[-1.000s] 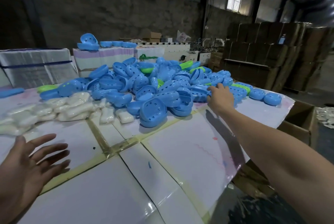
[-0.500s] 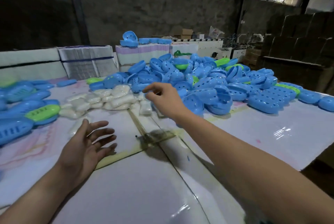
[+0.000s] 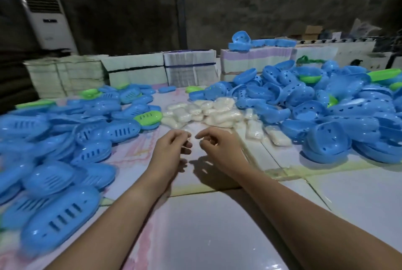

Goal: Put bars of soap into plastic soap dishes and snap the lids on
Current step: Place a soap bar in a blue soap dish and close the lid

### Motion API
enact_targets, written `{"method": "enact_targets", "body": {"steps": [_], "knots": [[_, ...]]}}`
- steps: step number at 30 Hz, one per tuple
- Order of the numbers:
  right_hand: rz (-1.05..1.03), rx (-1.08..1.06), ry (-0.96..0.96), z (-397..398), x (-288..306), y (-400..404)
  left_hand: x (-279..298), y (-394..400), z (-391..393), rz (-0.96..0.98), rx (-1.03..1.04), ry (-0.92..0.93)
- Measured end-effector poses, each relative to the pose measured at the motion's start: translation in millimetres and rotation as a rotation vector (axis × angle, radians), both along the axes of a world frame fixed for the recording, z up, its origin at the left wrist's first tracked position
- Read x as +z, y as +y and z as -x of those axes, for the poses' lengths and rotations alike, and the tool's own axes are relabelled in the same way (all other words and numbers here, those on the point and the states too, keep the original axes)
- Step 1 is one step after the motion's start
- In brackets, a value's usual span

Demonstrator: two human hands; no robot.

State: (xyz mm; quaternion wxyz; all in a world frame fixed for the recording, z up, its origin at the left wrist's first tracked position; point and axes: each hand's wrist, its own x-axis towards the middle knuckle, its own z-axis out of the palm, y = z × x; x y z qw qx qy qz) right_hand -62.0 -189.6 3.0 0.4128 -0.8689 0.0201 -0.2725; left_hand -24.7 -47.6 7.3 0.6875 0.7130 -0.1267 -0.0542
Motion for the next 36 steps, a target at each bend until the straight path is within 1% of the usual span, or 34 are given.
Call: {"method": "enact_targets", "body": {"steps": [1,3,4,5,6,8,10,13,16,18,21,23,24,25,26,27,29,31,34,36], "knots": [[0.019,0.016,0.007,0.6,-0.7,-0.1,0.7,4.4,-4.8,-0.109,0.036,-0.12],[0.056,0.04,0.025,0.4,-3.5,0.6,2.6,18.7,-18.9,-0.401,0.121,-0.369],[0.075,0.053,0.032,-0.4,-4.8,1.4,4.5,27.8,-28.2,-0.554,0.179,-0.469],[0.103,0.07,0.041,-1.2,-6.2,2.5,6.3,37.2,-39.6,-0.661,0.248,-0.523],[0.138,0.088,0.052,-2.1,-7.5,3.5,8.9,45.9,-50.4,-0.721,0.31,-0.527],[0.212,0.12,0.075,-3.6,-9.3,5.2,16.1,56.4,-70.3,-0.868,0.39,-0.462],[0.28,0.144,0.094,-4.8,-10.0,7.7,23.8,60.6,-89.8,-1.104,0.403,-0.426],[0.317,0.142,0.09,-5.4,-10.4,6.6,34.8,71.0,-119.9,-1.337,0.327,-0.368],[0.35,0.149,0.085,-6.9,-13.0,5.4,37.4,87.1,-147.1,-1.543,0.174,-0.238],[0.356,0.151,0.09,-9.1,-14.6,4.3,34.5,92.8,-156.6,-1.609,0.129,-0.194],[0.361,0.153,0.099,-12.6,-16.0,2.4,30.4,91.9,-158.3,-1.631,0.201,-0.308],[0.365,0.151,0.102,-14.2,-16.8,2.0,28.2,84.7,-152.5,-1.595,0.246,-0.429],[0.362,0.149,0.103,-14.8,-17.0,2.1,27.9,79.4,-147.8,-1.536,0.262,-0.487],[0.354,0.145,0.102,-15.2,-17.2,2.0,28.2,72.6,-141.8,-1.436,0.276,-0.531],[0.342,0.136,0.099,-15.4,-17.2,2.2,28.8,65.2,-133.9,-1.292,0.286,-0.545],[0.325,0.121,0.095,-15.5,-17.3,2.2,29.8,57.2,-123.5,-1.115,0.289,-0.522],[0.275,0.082,0.087,-15.0,-16.7,2.0,30.4,39.6,-97.1,-0.755,0.257,-0.375],[0.176,0.043,0.072,-13.6,-13.8,1.4,25.7,21.9,-66.9,-0.445,0.18,-0.154],[0.038,-0.014,0.035,-9.8,-5.3,-2.1,16.6,2.7,-29.7,-0.038,0.13,0.147],[-0.015,-0.047,0.008,-6.6,-1.2,-8.2,11.5,-3.7,-15.8,0.177,0.098,0.283]]}}
